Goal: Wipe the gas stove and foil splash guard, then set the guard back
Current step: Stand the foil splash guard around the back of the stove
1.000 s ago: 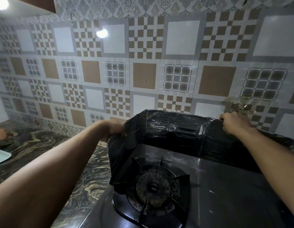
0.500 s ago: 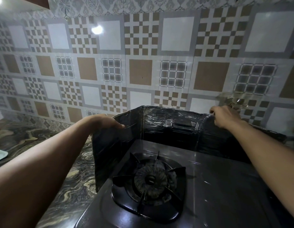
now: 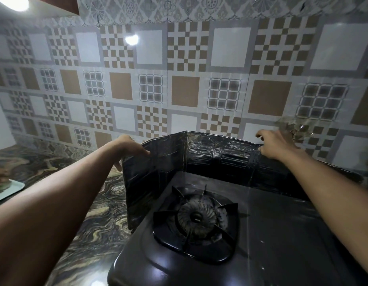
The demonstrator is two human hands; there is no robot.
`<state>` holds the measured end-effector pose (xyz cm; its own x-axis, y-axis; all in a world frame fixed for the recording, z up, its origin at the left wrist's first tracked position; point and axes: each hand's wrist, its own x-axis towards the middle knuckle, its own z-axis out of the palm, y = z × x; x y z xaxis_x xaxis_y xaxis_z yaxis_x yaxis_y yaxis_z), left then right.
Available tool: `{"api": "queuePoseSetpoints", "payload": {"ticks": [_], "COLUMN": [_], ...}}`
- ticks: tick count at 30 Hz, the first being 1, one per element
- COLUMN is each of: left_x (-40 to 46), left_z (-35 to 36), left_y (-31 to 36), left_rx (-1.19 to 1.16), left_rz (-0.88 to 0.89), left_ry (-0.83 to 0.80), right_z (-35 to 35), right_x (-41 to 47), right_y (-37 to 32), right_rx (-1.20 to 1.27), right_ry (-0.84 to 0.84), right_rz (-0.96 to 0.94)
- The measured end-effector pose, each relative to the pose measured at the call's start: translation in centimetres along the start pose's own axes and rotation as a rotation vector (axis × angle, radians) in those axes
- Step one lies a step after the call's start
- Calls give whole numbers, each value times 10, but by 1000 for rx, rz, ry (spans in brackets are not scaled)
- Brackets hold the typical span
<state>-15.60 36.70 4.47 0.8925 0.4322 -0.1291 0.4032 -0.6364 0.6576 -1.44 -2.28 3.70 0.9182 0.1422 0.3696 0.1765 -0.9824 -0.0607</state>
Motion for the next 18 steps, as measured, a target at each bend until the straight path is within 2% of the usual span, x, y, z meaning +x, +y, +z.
{"api": "queuePoseSetpoints", "payload": {"ticks": [7,13,18], "left_x": [-17,-32,-50], "left_z": [-26,-41,-40], "left_y": [-22,-58,-112], "left_rx": [-34,-29,-63], "left_rz": [48,53,22], "left_ry": [-30,-83,-177], "right_z": [-28,-41,-32], "right_x": [-37,-78,-129], "right_y": [-57,-126,-194], "right_rx": [99,168,216], "right_ry": [9,-89,-174], "right_rz": [-73,-174,-259]}}
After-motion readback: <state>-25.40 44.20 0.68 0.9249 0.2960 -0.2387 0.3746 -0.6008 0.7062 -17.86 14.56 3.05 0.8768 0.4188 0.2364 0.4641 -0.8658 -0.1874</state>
